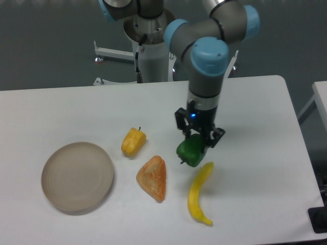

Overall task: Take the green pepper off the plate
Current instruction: 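Lift the green pepper off the plate and carry it toward the banana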

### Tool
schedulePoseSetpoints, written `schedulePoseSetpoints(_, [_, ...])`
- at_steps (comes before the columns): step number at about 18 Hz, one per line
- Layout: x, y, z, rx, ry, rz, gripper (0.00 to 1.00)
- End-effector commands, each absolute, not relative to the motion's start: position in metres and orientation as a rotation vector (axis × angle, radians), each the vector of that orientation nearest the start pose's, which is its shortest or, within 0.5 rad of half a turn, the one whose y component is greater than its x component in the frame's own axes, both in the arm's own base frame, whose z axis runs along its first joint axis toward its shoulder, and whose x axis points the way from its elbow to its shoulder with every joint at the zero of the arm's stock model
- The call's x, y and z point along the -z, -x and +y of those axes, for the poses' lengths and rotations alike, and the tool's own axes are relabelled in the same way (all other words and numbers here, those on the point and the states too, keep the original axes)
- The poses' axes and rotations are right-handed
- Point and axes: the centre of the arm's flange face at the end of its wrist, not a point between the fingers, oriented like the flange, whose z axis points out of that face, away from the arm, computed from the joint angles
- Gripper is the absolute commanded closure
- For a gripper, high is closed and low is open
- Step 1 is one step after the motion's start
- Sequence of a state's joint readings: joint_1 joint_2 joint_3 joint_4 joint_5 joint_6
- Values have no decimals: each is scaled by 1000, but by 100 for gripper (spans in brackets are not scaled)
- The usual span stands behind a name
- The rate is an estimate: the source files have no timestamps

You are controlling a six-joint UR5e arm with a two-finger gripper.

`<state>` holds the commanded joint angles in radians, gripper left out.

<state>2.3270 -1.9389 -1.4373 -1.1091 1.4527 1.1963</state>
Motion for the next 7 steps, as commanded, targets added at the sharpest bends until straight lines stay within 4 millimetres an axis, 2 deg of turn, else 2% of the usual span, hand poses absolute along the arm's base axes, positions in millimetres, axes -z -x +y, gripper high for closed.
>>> schedulePoseSetpoints(3, [-397,355,565,-219,2854,695,72])
schedulePoseSetpoints(7, [-391,356,562,-212,2861,692,72])
